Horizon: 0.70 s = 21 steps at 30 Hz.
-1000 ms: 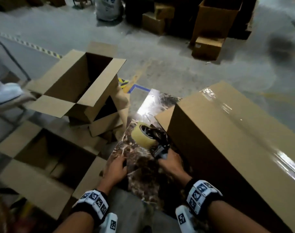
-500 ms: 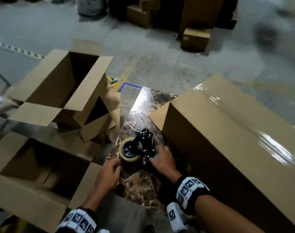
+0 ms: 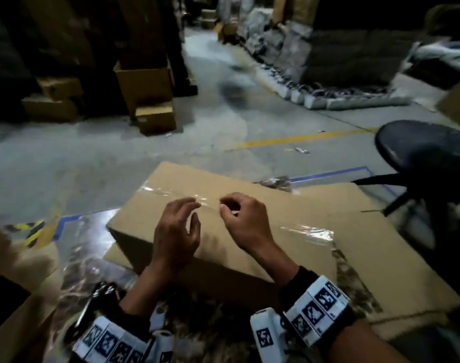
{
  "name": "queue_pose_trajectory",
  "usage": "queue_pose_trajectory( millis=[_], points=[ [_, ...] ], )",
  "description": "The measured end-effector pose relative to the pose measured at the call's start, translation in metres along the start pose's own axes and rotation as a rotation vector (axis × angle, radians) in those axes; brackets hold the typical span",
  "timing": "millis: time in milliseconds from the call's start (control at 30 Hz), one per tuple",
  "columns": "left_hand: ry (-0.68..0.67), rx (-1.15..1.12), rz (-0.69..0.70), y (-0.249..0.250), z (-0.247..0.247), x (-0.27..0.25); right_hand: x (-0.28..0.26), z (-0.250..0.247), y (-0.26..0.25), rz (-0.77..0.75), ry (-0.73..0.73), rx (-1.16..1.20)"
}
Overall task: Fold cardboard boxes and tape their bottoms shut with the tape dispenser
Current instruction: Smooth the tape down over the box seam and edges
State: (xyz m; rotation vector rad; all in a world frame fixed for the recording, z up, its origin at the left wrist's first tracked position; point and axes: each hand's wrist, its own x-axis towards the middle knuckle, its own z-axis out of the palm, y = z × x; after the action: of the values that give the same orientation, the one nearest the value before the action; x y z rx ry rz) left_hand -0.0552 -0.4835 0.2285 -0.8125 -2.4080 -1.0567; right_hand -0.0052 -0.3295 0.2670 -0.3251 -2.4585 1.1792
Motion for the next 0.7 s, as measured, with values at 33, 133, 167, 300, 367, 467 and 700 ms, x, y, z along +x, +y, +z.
queue_pose_trajectory(
  millis=[33,133,167,300,367,467,700],
  points=[
    [-0.043,-0.025,0.043,0.018,0.018,0.008,0.004,-0.026,0.016,0.036,0.071,-0.031],
    [-0.175,-0.048,0.120,0.064,0.069,0.021,0.007,-0.093,0.061,0.192,0.245,-0.109],
    [-0.253,-0.026,0.140,0.077,0.084,0.024,0.005,-0.111,0.076,0.246,0.273,-0.135],
    [-0.622,0.116,0.180,0.123,0.145,0.025,-0.013,-0.159,0.122,0.413,0.323,-0.120],
    [-0.726,0.199,0.174,0.130,0.166,0.018,-0.020,-0.165,0.132,0.460,0.358,-0.070],
    [-0.742,0.271,0.172,0.125,0.179,0.003,-0.028,-0.162,0.139,0.507,0.439,0.010],
    [-0.719,0.285,0.169,0.123,0.182,-0.002,-0.038,-0.120,0.143,0.701,0.221,0.147]
  ],
)
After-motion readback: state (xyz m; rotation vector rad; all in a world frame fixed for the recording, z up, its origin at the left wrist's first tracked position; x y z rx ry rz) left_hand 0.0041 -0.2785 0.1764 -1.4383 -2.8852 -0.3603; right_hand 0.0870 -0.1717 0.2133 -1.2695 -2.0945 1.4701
